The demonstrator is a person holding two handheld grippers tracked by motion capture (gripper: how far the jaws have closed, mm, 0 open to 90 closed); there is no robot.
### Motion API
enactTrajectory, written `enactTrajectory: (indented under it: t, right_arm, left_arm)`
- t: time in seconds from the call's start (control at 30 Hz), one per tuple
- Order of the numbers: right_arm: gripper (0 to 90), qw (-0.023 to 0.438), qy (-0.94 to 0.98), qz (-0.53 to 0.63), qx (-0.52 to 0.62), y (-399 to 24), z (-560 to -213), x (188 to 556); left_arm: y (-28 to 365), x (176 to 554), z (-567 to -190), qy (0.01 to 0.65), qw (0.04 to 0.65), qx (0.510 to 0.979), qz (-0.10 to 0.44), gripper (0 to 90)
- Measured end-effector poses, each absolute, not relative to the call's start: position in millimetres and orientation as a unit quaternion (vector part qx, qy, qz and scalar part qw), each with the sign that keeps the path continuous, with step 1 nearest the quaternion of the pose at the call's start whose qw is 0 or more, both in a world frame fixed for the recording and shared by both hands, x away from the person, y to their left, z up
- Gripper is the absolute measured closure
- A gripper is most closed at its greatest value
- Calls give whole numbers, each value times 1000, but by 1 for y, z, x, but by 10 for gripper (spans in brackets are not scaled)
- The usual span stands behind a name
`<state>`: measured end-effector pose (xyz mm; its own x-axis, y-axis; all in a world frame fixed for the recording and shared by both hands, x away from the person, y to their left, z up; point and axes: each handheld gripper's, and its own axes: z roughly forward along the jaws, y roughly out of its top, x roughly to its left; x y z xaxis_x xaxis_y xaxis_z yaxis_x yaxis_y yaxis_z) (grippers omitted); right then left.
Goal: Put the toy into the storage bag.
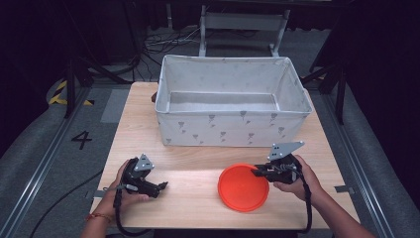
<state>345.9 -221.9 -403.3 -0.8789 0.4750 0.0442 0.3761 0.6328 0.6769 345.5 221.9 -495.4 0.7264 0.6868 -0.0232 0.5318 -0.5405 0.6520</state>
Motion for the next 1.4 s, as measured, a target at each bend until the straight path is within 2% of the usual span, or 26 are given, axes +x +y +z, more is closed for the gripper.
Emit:
enactTrajectory:
  t: [0.5,0.9,1.4]
  right_arm:
    - [823,130,912,329,208,-233,-379,338]
    - [824,151,919,307,195,-247,-360,339]
    - [823,172,937,257,165,-273,-299,351]
  left_arm:
    - [222,345,-495,351,327,869,118,5]
    - [222,345,-495,351,327,869,118,4]
    - [222,346,-495,351,328,869,118,4]
